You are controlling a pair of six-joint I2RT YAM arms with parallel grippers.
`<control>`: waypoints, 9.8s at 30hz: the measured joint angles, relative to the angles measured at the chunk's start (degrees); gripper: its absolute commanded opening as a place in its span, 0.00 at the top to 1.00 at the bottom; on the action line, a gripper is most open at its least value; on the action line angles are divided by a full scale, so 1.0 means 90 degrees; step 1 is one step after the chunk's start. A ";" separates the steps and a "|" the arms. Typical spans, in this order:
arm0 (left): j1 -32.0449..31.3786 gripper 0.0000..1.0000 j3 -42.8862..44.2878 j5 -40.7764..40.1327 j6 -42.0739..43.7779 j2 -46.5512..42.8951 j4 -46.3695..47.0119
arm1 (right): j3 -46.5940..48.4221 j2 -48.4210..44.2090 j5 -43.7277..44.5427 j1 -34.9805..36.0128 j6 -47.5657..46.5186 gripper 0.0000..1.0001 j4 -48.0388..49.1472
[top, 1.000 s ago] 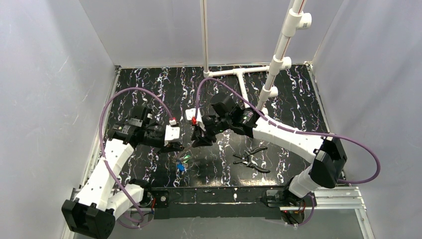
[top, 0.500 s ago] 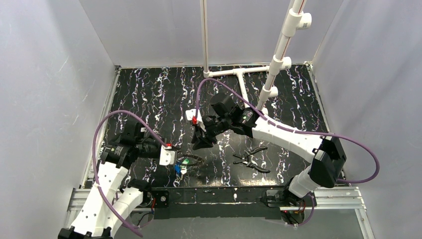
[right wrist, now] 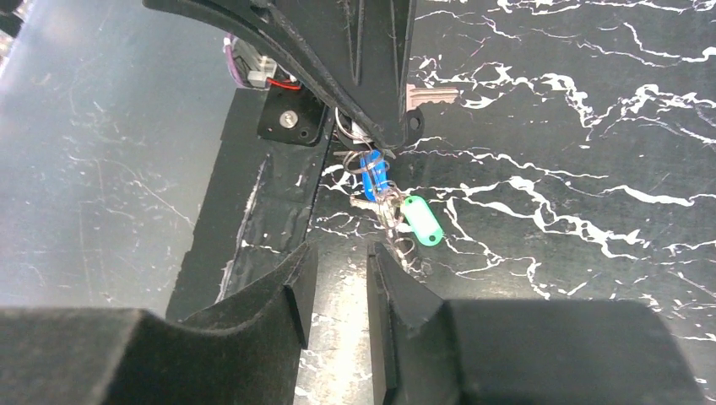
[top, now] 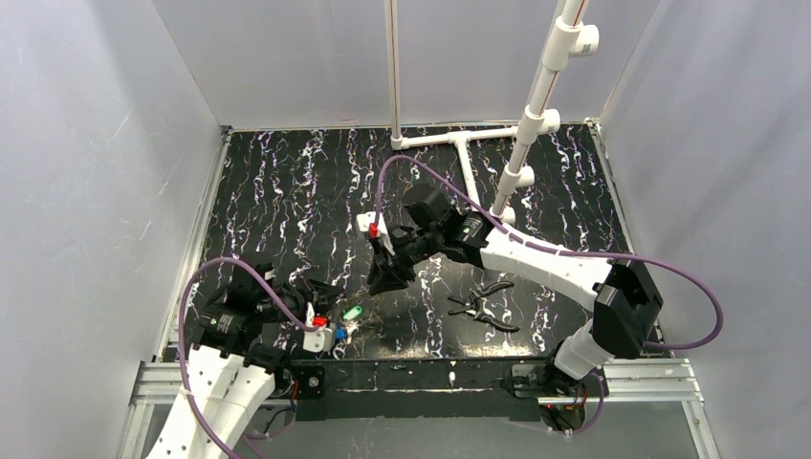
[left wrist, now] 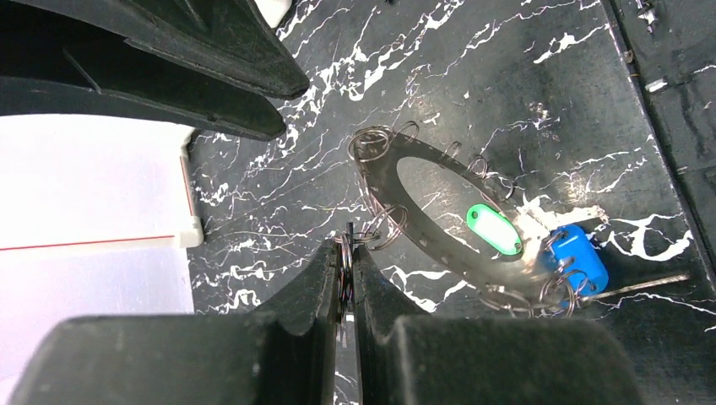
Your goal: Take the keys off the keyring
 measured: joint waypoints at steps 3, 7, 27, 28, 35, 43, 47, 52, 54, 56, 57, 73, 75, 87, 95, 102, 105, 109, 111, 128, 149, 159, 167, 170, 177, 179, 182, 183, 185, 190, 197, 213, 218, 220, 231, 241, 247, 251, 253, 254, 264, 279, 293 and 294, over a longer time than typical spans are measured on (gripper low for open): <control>0.0000 1.00 -0.0032 -0.0022 -0.0134 -0.0010 0.0049 | -0.0017 0.0002 -0.0036 0.0000 0.0216 0.69 0.0104; 0.0000 1.00 0.0204 -0.0102 -0.0692 0.0406 0.0066 | -0.0049 0.0002 -0.0036 0.0000 0.0576 0.71 0.0406; -0.0007 1.00 0.0695 -0.0393 -0.2382 0.1241 0.0204 | -0.0544 0.0549 -0.0073 0.0000 0.1413 0.69 0.1948; -0.0007 1.00 0.0704 -0.0401 -0.2467 0.1299 0.0202 | -0.0544 0.0551 -0.0109 0.0000 0.1319 0.69 0.1974; -0.0007 1.00 0.0729 -0.0398 -0.2640 0.1462 0.0204 | -0.0544 0.0568 -0.0187 0.0007 0.0597 0.69 0.2047; -0.0012 1.00 0.0731 -0.0396 -0.2637 0.1452 0.0204 | -0.0544 0.0668 -0.0180 0.0189 0.0017 0.69 0.2013; -0.0012 1.00 0.0731 -0.0379 -0.2618 0.1404 0.0204 | -0.0544 0.0765 -0.0172 0.0253 -0.0085 0.69 0.2013; -0.0012 1.00 0.0731 -0.0325 -0.2584 0.1341 0.0204 | -0.0522 0.0828 -0.0124 0.0274 -0.0223 0.66 0.1936; -0.0012 1.00 0.0731 -0.0323 -0.2577 0.1336 0.0204 | -0.0454 0.0828 -0.0126 0.0250 -0.0250 0.64 0.1826; -0.0012 1.00 0.0731 -0.0323 -0.2555 0.1328 0.0199 | -0.0386 0.0828 -0.0160 0.0192 -0.0257 0.61 0.1787; -0.0012 1.00 0.0731 -0.0323 -0.2526 0.1321 0.0194 | -0.0362 0.0828 -0.0160 0.0151 -0.0260 0.60 0.1758; -0.0012 1.00 0.0753 -0.0199 -0.2346 0.1294 0.0143 | 0.0153 0.0835 -0.0134 0.0163 -0.0498 0.55 0.1243; -0.0012 1.00 0.0765 -0.0197 -0.2346 0.1294 0.0146 | 0.0197 0.0848 -0.0134 0.0192 -0.0498 0.56 0.1246; -0.0012 1.00 0.0767 -0.0160 -0.2348 0.1280 0.0102 | 0.0206 0.1030 -0.0126 0.0209 -0.0449 0.63 0.1358; -0.0010 1.00 0.0767 -0.0168 -0.2426 0.1270 0.0112 | 0.0204 0.1030 -0.0138 0.0209 -0.0330 0.71 0.1481; -0.0012 1.00 0.0789 -0.0274 -0.2752 0.1270 0.0206 | 0.0129 0.1030 -0.0182 0.0209 -0.0257 0.89 0.1569; -0.0012 1.00 0.0789 -0.0313 -0.2900 0.1270 0.0257 | 0.0095 0.1030 -0.0185 0.0209 -0.0219 0.99 0.1598; -0.0012 1.00 0.0787 -0.0386 -0.2987 0.1263 0.0270 | 0.0036 0.1030 -0.0202 0.0209 -0.0219 0.99 0.1702; -0.0012 1.00 0.0787 -0.0435 -0.3016 0.1236 0.0270 | 0.0036 0.1030 -0.0199 0.0209 -0.0221 0.99 0.1702; -0.0012 1.00 0.0787 -0.0811 -0.3184 0.1290 0.0075 | -0.0262 0.0981 -0.0163 0.0075 0.0182 0.99 0.2103; -0.0012 1.00 0.0687 -0.0831 -0.3123 0.1324 -0.0002 | -0.0597 0.0952 -0.0503 -0.0221 0.1625 0.99 0.3480; -0.0012 1.00 0.0729 -0.0814 -0.3888 0.1647 0.0165 | -0.0571 0.0952 -0.0590 -0.0168 0.0257 0.99 0.2409; -0.0053 1.00 0.0852 -0.0680 -0.4284 0.1775 0.0100 | -0.0372 0.0811 -0.0294 0.0119 -0.0947 0.99 0.1617; -0.0053 1.00 0.0967 -0.0663 -0.4481 0.1921 0.0075 | -0.0282 0.0809 -0.0231 0.0148 -0.1224 0.99 0.1421; -0.0051 1.00 0.1146 -0.0580 -0.4969 0.2123 -0.0017 | -0.0032 0.0809 -0.0097 0.0114 -0.1542 0.99 0.0974; -0.0051 1.00 0.1178 -0.0559 -0.5173 0.2147 -0.0010 | 0.0041 0.0809 -0.0068 0.0102 -0.1574 0.99 0.0872; -0.0051 1.00 0.1205 -0.0537 -0.5418 0.2166 0.0000 | 0.0131 0.0809 0.0015 0.0087 -0.1598 0.99 0.0741; -0.0049 1.00 0.1209 -0.0525 -0.5503 0.2171 0.0010 | 0.0158 0.0809 0.0027 0.0087 -0.1605 0.99 0.0702; -0.0036 1.00 0.1212 -0.0512 -0.5666 0.2169 0.0012 | 0.0197 0.0809 0.0039 0.0087 -0.1642 0.99 0.0634; -0.0022 1.00 0.1134 -0.0512 -0.5761 0.1943 0.0124 | 0.0206 0.0804 -0.0007 0.0092 -0.1651 0.99 0.0658; -0.0024 1.00 0.0644 -0.0498 -0.5221 0.1243 0.0452 | 0.0024 0.0782 -0.0058 0.0029 -0.1088 0.99 0.1107; -0.0024 1.00 0.0984 -0.0852 -0.1926 0.1489 0.0568 | -0.0180 0.0619 -0.0245 -0.0255 0.0075 0.46 0.1484; -0.0024 1.00 0.1341 -0.0661 -0.1107 0.1518 0.0432 | -0.0180 0.0304 -0.0347 -0.0517 0.0204 0.43 0.1234; -0.0024 1.00 0.1404 -0.0580 -0.0794 0.1484 0.0352 | -0.0180 0.0199 -0.0367 -0.0607 0.0231 0.42 0.1122; -0.0024 1.00 0.1433 -0.0141 0.0753 0.1022 0.0175 | -0.0168 -0.0180 -0.0452 -0.0848 0.0274 0.43 0.0442; -0.0024 1.00 0.1583 0.0027 0.0930 0.0981 0.0061 | -0.0121 -0.0211 -0.0559 -0.0845 0.0510 0.44 0.0313; -0.0024 1.00 0.1977 -0.0097 0.0260 0.1207 -0.0170 | 0.0306 -0.0211 -0.0559 -0.0923 0.0780 0.43 0.0219; -0.0029 1.00 0.2135 -0.0296 -0.0282 0.1358 -0.0367 | 0.0561 -0.0211 -0.0478 -0.1154 0.0877 0.43 0.0170; -0.0029 1.00 0.2195 -0.0403 -0.0585 0.1430 -0.0435 | 0.0612 -0.0211 -0.0406 -0.1241 0.0906 0.42 0.0134; -0.0029 1.00 0.2234 -0.0471 -0.0777 0.1477 -0.0471 | 0.0627 -0.0211 -0.0359 -0.1287 0.0918 0.42 0.0109; -0.0029 1.00 0.2786 -0.1175 -0.2968 0.1928 -0.0546 | 0.0636 -0.0211 -0.0146 -0.1396 0.1212 0.30 -0.0134; -0.0029 1.00 0.3220 -0.2176 -0.6509 0.2531 -0.0767 | 0.0971 -0.0211 0.0289 -0.1430 0.1418 0.39 -0.0240; -0.0032 1.00 0.3349 -0.2300 -0.9173 0.2868 -0.0896 | 0.1047 -0.0206 0.0673 -0.1117 0.1042 0.50 -0.0491; -0.0032 1.00 0.3351 -0.2290 -0.9253 0.2868 -0.0899 | 0.1054 -0.0199 0.0687 -0.1042 0.0993 0.50 -0.0503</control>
